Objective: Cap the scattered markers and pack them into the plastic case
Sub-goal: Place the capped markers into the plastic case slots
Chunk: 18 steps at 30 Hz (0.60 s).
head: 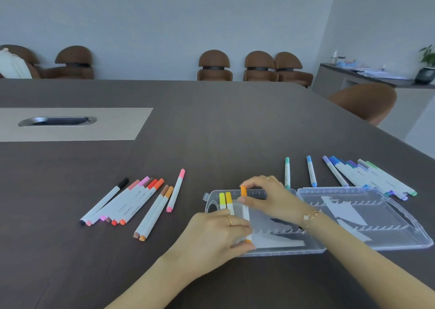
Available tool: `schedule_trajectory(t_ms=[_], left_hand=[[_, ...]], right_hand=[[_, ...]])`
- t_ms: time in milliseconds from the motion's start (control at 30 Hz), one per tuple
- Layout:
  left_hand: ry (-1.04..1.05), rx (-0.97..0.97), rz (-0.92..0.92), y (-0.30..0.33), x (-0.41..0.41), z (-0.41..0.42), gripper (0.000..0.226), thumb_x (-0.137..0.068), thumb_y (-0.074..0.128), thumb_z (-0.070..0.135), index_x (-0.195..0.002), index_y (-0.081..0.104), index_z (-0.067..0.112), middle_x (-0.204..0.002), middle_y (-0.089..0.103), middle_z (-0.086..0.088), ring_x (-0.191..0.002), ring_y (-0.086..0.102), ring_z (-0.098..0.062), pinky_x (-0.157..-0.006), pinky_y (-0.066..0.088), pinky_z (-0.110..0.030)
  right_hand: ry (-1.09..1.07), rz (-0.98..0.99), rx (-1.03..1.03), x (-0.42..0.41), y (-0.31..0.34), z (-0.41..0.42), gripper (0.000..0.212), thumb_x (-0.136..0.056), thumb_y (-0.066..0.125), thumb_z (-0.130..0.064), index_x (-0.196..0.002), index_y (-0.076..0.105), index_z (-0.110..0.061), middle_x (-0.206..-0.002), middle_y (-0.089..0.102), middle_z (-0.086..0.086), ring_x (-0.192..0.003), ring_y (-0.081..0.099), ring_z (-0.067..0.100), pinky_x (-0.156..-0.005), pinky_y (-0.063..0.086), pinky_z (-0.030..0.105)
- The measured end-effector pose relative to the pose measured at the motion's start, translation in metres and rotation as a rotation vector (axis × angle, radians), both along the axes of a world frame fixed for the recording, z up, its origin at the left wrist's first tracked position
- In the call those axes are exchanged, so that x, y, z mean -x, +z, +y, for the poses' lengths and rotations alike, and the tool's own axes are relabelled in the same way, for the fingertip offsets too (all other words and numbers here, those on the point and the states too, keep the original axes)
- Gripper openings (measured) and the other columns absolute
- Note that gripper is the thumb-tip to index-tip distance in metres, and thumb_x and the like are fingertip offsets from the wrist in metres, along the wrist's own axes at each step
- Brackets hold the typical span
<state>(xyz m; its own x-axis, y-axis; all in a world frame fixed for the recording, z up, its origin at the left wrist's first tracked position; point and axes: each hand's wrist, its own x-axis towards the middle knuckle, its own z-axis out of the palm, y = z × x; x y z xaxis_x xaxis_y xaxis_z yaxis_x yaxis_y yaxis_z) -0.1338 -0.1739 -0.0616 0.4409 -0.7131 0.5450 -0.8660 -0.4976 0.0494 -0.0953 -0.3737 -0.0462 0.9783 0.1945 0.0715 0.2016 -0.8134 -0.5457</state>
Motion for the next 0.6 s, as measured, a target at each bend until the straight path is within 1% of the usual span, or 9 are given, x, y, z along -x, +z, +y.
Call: schedule_trajectory(t_ms=[67,133,200,300,367,433,533,600], left_hand=[[-0.017,-0.012,0.056,-0.002,0.000,0.003,0.032,-0.083,0.050,0.052,-0.081,0.076,0.033,-0.088,0.072,0.020,-0.079,0.064,0.004,-0.050,0.054,-0.019],[-0.015,-0.010,0.117,-0.003,0.001,0.006,0.036,-0.084,0.047,0.056,-0.079,0.076,0.035,-0.088,0.071,0.022,-0.081,0.064,0.006,-0.055,0.055,-0.016],[0.000,0.012,0.158,-0.003,0.001,0.007,0.042,-0.085,0.041,0.060,-0.079,0.076,0.037,-0.087,0.071,0.025,-0.081,0.064,0.008,-0.061,0.055,-0.013],[0.006,0.026,0.182,-0.004,0.000,0.008,0.040,-0.083,0.042,0.060,-0.081,0.076,0.037,-0.088,0.071,0.025,-0.081,0.064,0.009,-0.065,0.055,-0.010],[0.000,0.010,0.177,-0.005,0.000,0.008,0.040,-0.083,0.042,0.058,-0.081,0.076,0.038,-0.087,0.070,0.025,-0.081,0.064,0.010,-0.065,0.054,-0.009],[-0.008,-0.019,0.169,-0.002,0.001,0.007,0.039,-0.083,0.041,0.057,-0.078,0.075,0.040,-0.085,0.069,0.027,-0.079,0.063,0.010,-0.061,0.053,-0.007],[-0.021,-0.067,0.154,0.001,0.003,0.007,0.038,-0.085,0.040,0.055,-0.074,0.074,0.040,-0.081,0.068,0.027,-0.074,0.062,0.009,-0.054,0.051,-0.008],[-0.023,-0.071,0.167,0.000,0.004,0.007,0.038,-0.085,0.041,0.053,-0.076,0.074,0.038,-0.081,0.069,0.026,-0.074,0.062,0.008,-0.052,0.052,-0.011]], right_hand=[[0.014,0.010,0.008,-0.002,-0.003,0.003,0.048,-0.070,0.047,-0.072,-0.105,0.055,-0.041,-0.112,0.053,-0.023,-0.113,0.041,0.006,-0.104,0.032,0.037],[0.025,-0.003,0.017,-0.005,-0.006,0.008,0.037,-0.079,0.056,-0.061,-0.108,0.058,-0.037,-0.116,0.055,-0.020,-0.114,0.039,0.006,-0.104,0.030,0.035],[0.030,-0.002,0.052,-0.007,-0.007,0.011,0.036,-0.083,0.058,-0.056,-0.111,0.059,-0.034,-0.119,0.055,-0.017,-0.115,0.037,0.007,-0.102,0.027,0.034],[0.034,-0.001,0.092,-0.007,-0.006,0.013,0.037,-0.083,0.058,-0.055,-0.113,0.059,-0.034,-0.122,0.054,-0.015,-0.117,0.036,0.007,-0.102,0.025,0.034],[0.028,0.009,0.095,-0.007,-0.006,0.012,0.040,-0.082,0.058,-0.056,-0.117,0.057,-0.035,-0.125,0.053,-0.015,-0.119,0.035,0.007,-0.103,0.024,0.034],[0.025,0.011,0.098,-0.006,-0.007,0.012,0.044,-0.082,0.057,-0.057,-0.120,0.054,-0.037,-0.128,0.050,-0.015,-0.121,0.034,0.007,-0.104,0.023,0.033],[0.056,-0.035,0.147,-0.006,-0.010,0.011,0.046,-0.079,0.056,-0.060,-0.120,0.053,-0.040,-0.133,0.046,-0.019,-0.124,0.032,0.005,-0.106,0.021,0.031],[0.068,-0.019,0.157,-0.004,-0.011,0.011,0.052,-0.074,0.049,-0.067,-0.119,0.052,-0.042,-0.134,0.045,-0.019,-0.124,0.033,0.005,-0.109,0.020,0.032]])
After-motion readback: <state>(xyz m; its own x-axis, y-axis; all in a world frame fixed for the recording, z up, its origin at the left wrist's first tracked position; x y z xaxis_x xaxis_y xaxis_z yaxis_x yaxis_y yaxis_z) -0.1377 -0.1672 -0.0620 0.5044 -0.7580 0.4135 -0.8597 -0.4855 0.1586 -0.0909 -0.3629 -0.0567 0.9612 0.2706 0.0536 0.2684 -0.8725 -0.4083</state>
